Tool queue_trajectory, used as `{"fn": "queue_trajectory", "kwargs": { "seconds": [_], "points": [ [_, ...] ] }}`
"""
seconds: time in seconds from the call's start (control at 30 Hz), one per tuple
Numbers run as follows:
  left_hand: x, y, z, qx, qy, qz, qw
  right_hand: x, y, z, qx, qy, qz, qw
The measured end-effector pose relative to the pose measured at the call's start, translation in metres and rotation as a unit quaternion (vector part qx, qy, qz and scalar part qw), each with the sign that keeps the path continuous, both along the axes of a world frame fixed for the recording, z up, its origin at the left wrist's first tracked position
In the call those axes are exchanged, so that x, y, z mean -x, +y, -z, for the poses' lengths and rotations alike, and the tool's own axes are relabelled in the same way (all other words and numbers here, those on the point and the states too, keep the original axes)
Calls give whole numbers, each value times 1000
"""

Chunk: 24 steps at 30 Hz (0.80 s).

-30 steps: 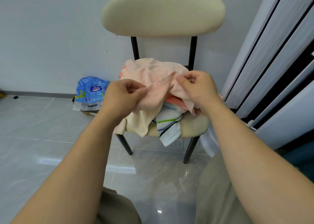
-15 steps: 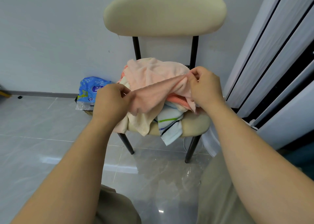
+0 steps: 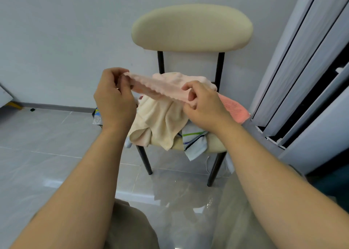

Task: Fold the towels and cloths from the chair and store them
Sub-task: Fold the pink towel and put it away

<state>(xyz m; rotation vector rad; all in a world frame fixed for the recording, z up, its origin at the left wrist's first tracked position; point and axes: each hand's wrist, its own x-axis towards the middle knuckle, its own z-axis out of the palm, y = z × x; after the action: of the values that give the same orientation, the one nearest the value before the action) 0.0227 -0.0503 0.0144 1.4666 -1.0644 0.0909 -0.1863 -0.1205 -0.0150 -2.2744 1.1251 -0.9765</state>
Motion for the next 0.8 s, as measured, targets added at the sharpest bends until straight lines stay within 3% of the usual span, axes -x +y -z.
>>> {"fn": "queue_trajectory", "kwargs": {
  "seconds": [0.17,0.53,0.8],
  "points": [
    [-35,34,2,28,22,-51,998,-42,26,3,93,92,-50,990],
    [-145,137,5,67,73,-163,982,-186,64,-75,189,62,-105,974],
    [-214,199,16,22,80,-238,968,-294,109,-108,161,69,-158,972]
  ]
}}
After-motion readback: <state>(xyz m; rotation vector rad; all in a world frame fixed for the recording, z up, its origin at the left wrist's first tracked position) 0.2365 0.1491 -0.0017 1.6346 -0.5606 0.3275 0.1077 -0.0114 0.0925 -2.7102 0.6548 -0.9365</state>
